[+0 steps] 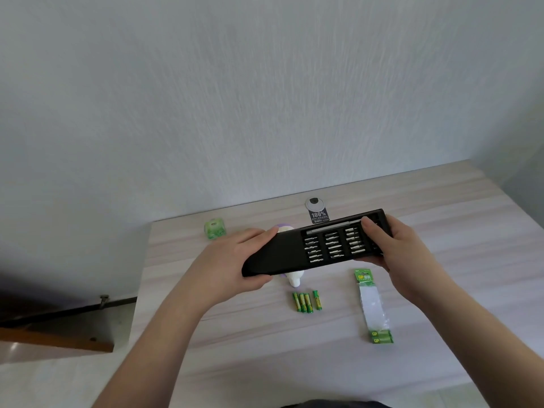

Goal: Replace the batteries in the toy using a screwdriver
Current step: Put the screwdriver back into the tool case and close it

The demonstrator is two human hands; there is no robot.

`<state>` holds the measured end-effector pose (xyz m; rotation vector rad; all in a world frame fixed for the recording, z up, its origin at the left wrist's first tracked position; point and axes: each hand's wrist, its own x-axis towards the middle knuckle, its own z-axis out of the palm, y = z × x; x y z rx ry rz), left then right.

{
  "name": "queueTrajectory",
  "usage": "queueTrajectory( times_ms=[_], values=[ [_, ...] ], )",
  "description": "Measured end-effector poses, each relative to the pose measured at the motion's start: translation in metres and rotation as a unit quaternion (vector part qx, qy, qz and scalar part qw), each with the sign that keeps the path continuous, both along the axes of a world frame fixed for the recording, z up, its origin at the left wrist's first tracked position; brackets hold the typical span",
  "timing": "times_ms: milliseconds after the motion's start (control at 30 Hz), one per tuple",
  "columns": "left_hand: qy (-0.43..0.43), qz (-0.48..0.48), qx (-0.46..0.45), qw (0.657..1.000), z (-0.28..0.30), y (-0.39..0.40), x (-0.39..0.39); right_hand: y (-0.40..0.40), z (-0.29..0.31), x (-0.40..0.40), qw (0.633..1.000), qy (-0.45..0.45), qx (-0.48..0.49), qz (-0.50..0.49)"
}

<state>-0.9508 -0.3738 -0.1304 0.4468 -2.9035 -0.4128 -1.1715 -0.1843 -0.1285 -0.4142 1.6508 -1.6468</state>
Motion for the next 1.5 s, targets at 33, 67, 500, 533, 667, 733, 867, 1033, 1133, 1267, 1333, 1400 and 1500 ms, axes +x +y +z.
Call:
queueTrajectory(
  times_ms=[33,67,500,533,667,733,867,1033,1133,1267,1333,1400,1500],
  values=[
    [0.001,0.004,-0.01,1.0,0.0,0.002,-0.001,0.0,0.0,0.001,1.0,-0.006,0.0,0.002],
    [0.002,0.006,-0.022,1.0,0.001,0.004,-0.002,0.0,-0.001,0.002,1.0,-0.012,0.002,0.005],
    [-0.03,-0.005,-0.057,0.998,-0.014,0.006,-0.01,-0.003,-0.015,0.015,0.996,-0.078,0.03,0.019],
    [-0.029,-0.005,-0.049,0.998,-0.016,0.004,-0.008,-0.004,-0.015,0.014,0.996,-0.081,0.031,0.022],
    [0.001,0.029,0.047,0.998,-0.016,-0.001,0.002,-0.006,-0.019,0.014,0.997,-0.072,0.032,0.029],
    [0.063,0.135,0.162,0.975,-0.017,-0.004,0.01,-0.007,-0.023,0.014,0.997,-0.07,0.03,0.018],
    [0.204,0.367,0.462,0.781,-0.029,-0.003,0.011,-0.008,-0.029,0.02,0.997,-0.076,0.03,-0.002],
    [0.23,0.438,0.587,0.641,-0.026,0.018,-0.006,-0.015,-0.033,0.027,0.995,-0.09,0.039,-0.017],
    [0.239,0.441,0.59,0.633,-0.024,0.017,-0.008,-0.017,-0.032,0.025,0.995,-0.089,0.05,-0.012],
    [0.22,0.418,0.611,0.635,-0.024,0.02,-0.011,-0.02,-0.031,0.029,0.994,-0.093,0.062,-0.005],
    [0.214,0.407,0.628,0.627,-0.024,0.026,-0.015,-0.024,-0.031,0.036,0.993,-0.1,0.064,0.0],
    [0.225,0.407,0.638,0.614,-0.025,0.027,-0.017,-0.029,-0.03,0.041,0.992,-0.114,0.051,-0.01],
    [0.238,0.407,0.643,0.603,-0.026,0.025,-0.016,-0.033,-0.027,0.039,0.991,-0.128,0.034,-0.014]
  ],
)
